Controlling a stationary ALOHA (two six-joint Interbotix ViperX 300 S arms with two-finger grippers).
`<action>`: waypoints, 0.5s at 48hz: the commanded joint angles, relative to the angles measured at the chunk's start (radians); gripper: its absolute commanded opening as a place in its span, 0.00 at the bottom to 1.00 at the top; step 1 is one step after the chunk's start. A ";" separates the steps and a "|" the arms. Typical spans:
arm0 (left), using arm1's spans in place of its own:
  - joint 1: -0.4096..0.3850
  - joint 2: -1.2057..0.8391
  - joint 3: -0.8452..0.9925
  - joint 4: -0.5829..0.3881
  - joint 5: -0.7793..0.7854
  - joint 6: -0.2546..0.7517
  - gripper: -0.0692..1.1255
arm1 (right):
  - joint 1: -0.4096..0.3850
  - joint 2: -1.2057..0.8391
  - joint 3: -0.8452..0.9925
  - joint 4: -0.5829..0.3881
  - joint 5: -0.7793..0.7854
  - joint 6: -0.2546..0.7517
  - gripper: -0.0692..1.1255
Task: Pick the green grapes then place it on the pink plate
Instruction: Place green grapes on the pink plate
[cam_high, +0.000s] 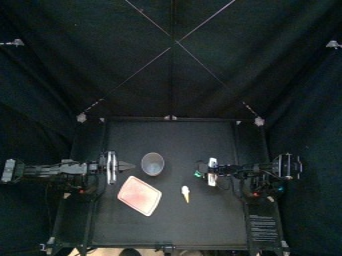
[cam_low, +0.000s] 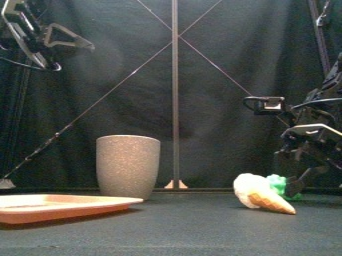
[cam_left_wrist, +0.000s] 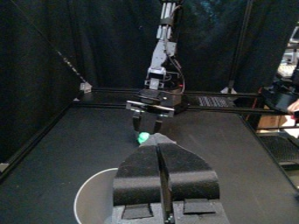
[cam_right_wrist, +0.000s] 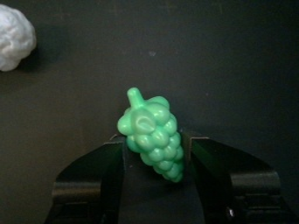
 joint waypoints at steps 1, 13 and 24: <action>0.000 0.005 -0.009 0.000 -0.009 0.002 0.16 | 0.015 -0.021 -0.051 0.008 0.000 0.003 0.62; 0.000 0.005 -0.008 0.003 -0.009 0.002 0.16 | 0.167 -0.072 -0.227 0.095 0.003 0.005 0.61; 0.005 0.005 -0.006 0.003 -0.011 0.003 0.16 | 0.301 0.008 -0.403 0.179 -0.035 0.003 0.61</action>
